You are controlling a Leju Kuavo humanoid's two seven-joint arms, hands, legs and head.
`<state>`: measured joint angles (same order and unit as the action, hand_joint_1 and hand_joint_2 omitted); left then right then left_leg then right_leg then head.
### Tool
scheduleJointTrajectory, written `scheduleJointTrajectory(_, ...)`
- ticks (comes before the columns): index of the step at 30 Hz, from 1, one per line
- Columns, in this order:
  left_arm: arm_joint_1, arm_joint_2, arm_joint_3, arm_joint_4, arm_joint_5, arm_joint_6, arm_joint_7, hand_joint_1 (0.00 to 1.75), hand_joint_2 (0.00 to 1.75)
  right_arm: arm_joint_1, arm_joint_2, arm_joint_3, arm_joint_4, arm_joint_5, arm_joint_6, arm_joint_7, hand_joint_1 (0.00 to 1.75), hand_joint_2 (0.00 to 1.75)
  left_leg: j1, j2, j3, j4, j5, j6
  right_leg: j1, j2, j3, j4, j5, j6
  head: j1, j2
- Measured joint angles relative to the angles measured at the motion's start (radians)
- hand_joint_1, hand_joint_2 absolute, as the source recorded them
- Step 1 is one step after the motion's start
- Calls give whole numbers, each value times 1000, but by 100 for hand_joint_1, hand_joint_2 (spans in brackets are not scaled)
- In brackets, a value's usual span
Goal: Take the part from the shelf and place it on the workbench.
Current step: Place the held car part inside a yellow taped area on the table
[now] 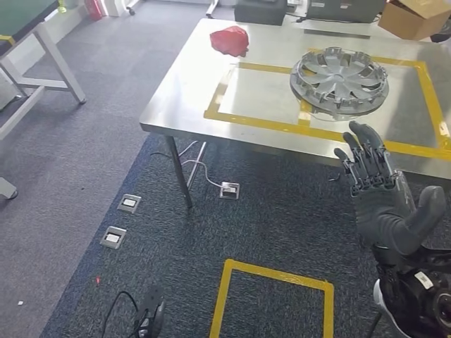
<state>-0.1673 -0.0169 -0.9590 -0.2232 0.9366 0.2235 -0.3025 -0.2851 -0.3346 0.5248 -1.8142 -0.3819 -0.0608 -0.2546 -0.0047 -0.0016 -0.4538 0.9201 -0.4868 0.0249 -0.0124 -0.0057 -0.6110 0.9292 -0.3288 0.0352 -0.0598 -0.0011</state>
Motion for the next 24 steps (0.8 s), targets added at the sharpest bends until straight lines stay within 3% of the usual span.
scheduleJointTrajectory(1,2,0,0,0,1,0,0,0,0,2,0,-1,0,1,0,-1,0,0,1,2,-9,-1,11,6,-1,1,-5,2,-4,5,1,0)
scheduleJointTrajectory(2,3,0,0,0,2,0,0,0,0,4,0,-2,0,1,1,-1,0,0,3,4,-19,-3,22,14,-2,2,-16,20,-29,9,3,0)
scheduleJointTrajectory(3,5,0,0,0,2,0,0,0,0,6,0,-3,1,2,1,-1,0,0,6,6,-32,-5,35,21,-2,3,-31,60,-73,12,6,0)
scheduleJointTrajectory(5,5,0,0,0,2,0,0,0,0,8,0,-5,1,2,2,-2,0,0,5,8,-63,-4,60,29,-4,3,-66,201,-187,17,14,0)
scheduleJointTrajectory(6,5,-1,0,0,2,0,-1,0,0,10,0,-6,1,2,2,-2,0,0,4,8,-80,-3,73,29,-4,4,-77,271,-220,18,17,0)
scheduleJointTrajectory(7,6,-1,0,0,2,0,-1,0,0,12,0,-7,1,2,2,-2,0,0,4,8,-98,-1,86,29,-4,4,-76,320,-226,19,19,0)
scheduleJointTrajectory(8,6,-1,0,0,2,0,-1,0,0,14,0,-8,1,2,1,-2,0,0,3,8,-116,3,97,27,-4,4,-59,334,-208,19,21,0)
scheduleJointTrajectory(9,6,-1,0,0,2,0,-1,0,0,16,0,-10,1,2,1,-2,0,0,3,8,-134,7,108,25,-4,4,-25,310,-178,17,22,0)
scheduleJointTrajectory(10,6,-1,0,0,2,0,-1,0,0,16,0,-11,1,2,1,-2,0,0,3,8,-151,13,119,22,-3,4,28,251,-154,13,23,0)
scheduleJointTrajectory(12,5,-2,0,0,1,0,-1,0,0,16,0,-15,1,2,2,-3,0,0,1,7,-173,23,138,13,1,3,146,89,-159,6,24,0)
scheduleJointTrajectory(13,5,-3,0,0,1,0,-1,0,0,16,0,-18,1,2,3,-3,0,0,1,7,-178,24,147,8,5,3,179,31,-172,2,23,0)
scheduleJointTrajectory(14,5,-3,0,0,0,0,-1,0,0,16,0,-20,0,3,4,-4,0,0,1,8,-180,23,158,2,9,3,191,1,-180,-2,24,0)
scheduleJointTrajectory(16,7,-2,0,0,0,0,-1,0,0,18,1,-21,0,3,8,-4,0,0,3,6,-185,23,163,-10,6,1,171,-5,-163,-14,26,0)
scheduleJointTrajectory(17,8,-2,0,0,0,0,-1,0,0,18,1,-21,1,3,9,-4,0,0,4,5,-195,42,138,-15,3,-2,160,-7,-152,-22,27,0)
scheduleJointTrajectory(18,9,-1,0,0,0,0,-1,0,0,18,2,-21,1,4,10,-4,0,0,5,4,-210,79,92,-21,-1,-4,146,-9,-138,-29,26,0)
scheduleJointTrajectory(20,9,-1,-1,0,0,0,-1,0,0,19,5,-22,1,6,11,-4,0,0,11,4,-242,204,-26,-31,-2,-6,113,-8,-110,-35,22,0)
scheduleJointTrajectory(21,9,-1,-1,0,0,0,-1,0,0,19,6,-23,1,8,12,-5,0,0,13,4,-252,271,-60,-36,-3,-6,96,-7,-96,-34,20,0)
scheduleJointTrajectory(22,9,-1,-1,0,-1,0,-1,0,0,20,7,-24,1,11,13,-5,0,0,15,4,-252,320,-65,-39,-3,-6,79,-5,-82,-33,18,0)
scheduleJointTrajectory(23,9,-1,-1,0,-1,0,0,0,0,21,8,-24,1,13,13,-6,0,0,16,4,-238,341,-46,-41,-3,-6,61,-2,-68,-30,16,0)
scheduleJointTrajectory(24,9,-1,-1,0,-2,0,0,0,0,23,8,-25,1,15,14,-5,0,0,17,4,-208,326,-13,-41,-4,-6,44,2,-55,-27,14,0)
